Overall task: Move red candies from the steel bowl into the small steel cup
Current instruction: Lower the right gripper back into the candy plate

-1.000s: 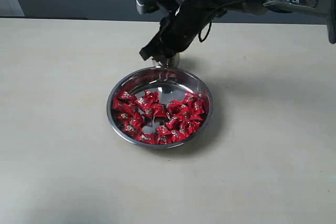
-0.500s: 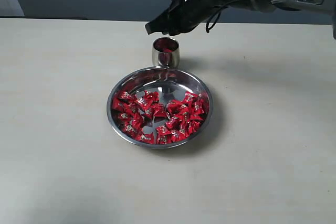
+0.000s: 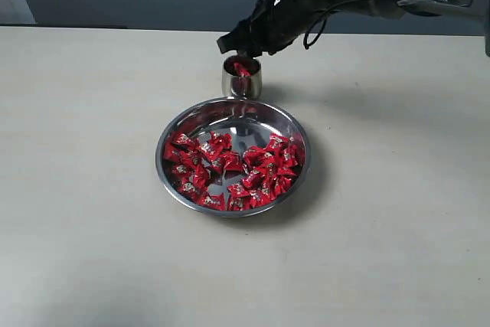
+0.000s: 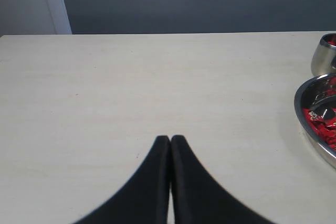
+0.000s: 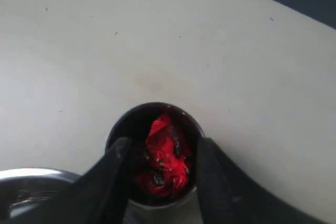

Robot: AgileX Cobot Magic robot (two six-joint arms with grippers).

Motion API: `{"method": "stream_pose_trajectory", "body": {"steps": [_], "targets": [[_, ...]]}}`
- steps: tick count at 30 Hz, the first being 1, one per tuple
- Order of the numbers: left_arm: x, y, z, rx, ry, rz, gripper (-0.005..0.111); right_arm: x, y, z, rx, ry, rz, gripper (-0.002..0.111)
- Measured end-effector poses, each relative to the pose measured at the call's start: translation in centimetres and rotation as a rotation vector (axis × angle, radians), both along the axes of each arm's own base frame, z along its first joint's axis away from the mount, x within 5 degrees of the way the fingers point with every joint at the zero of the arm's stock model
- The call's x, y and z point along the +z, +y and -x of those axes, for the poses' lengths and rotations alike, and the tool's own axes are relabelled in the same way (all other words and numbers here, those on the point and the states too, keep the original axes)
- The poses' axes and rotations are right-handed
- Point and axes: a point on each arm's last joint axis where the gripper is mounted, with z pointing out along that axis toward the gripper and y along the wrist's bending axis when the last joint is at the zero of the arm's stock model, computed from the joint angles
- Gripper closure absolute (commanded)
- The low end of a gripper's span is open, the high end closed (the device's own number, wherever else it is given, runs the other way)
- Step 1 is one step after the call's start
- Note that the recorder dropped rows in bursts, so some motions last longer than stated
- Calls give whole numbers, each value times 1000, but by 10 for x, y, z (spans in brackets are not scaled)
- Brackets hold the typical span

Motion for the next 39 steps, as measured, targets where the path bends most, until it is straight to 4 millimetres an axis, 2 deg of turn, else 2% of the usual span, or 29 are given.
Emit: {"method": "stream_pose_trajectory", "body": {"steps": [5, 11, 15, 26, 39], "targets": [[0, 0, 0, 0, 0, 0, 106, -4, 1, 14, 37, 165, 2, 69], [0, 0, 0, 0, 0, 0, 106, -12, 12, 44, 251, 382, 60, 69], [0, 0, 0, 0, 0, 0, 106, -22, 21, 57, 325, 471, 89, 69], [0, 0, 0, 0, 0, 0, 106, -50, 13, 64, 373, 609, 213, 69], [0, 0, 0, 0, 0, 0, 106, -53, 14, 59, 354, 567, 205, 69]]}}
